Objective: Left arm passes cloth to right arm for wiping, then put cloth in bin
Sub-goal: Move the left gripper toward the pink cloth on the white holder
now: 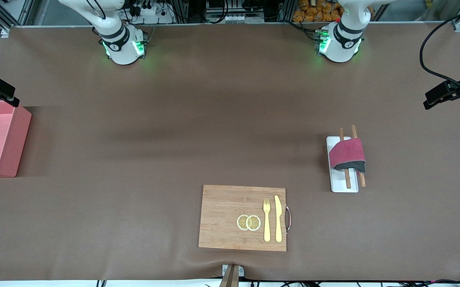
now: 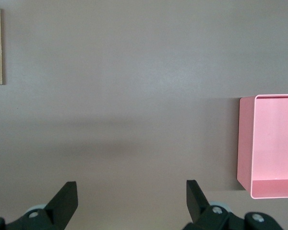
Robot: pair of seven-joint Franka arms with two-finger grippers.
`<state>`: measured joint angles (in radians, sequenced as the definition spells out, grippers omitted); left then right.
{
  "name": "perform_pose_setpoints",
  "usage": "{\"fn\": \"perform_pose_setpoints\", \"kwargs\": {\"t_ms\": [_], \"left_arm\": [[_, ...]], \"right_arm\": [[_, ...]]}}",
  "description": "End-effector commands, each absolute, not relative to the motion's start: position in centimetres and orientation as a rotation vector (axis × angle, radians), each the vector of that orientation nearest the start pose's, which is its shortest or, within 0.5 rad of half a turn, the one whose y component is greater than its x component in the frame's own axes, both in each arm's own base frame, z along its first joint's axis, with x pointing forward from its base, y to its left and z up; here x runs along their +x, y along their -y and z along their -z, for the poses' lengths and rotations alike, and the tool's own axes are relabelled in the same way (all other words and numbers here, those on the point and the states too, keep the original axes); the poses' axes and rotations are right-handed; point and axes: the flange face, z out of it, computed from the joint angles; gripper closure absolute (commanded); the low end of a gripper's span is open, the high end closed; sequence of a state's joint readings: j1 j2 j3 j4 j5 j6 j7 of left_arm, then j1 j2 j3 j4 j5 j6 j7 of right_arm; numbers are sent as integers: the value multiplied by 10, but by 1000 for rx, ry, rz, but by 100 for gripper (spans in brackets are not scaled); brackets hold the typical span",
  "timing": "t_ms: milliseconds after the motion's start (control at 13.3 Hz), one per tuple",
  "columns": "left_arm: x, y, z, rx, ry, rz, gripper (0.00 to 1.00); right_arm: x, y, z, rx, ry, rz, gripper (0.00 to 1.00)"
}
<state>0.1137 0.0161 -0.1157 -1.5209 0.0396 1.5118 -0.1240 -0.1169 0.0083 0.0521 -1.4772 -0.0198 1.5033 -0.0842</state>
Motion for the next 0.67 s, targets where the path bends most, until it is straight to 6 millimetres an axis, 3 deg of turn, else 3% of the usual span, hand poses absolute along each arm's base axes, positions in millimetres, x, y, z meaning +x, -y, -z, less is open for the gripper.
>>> {"fn": "perform_pose_setpoints", "kwargs": {"t_ms": [0, 450, 600], "left_arm": [[554, -5, -635, -3107, 224, -50, 0], [555, -16, -636, -3100, 253, -42, 0], [560, -17, -623, -3104, 257, -81, 0]], "right_arm": [[544, 40, -660, -3145, 36, 31, 0], [544, 41, -660, -3145, 31, 31, 0], [544, 41, -659, -3145, 31, 29, 0]]}}
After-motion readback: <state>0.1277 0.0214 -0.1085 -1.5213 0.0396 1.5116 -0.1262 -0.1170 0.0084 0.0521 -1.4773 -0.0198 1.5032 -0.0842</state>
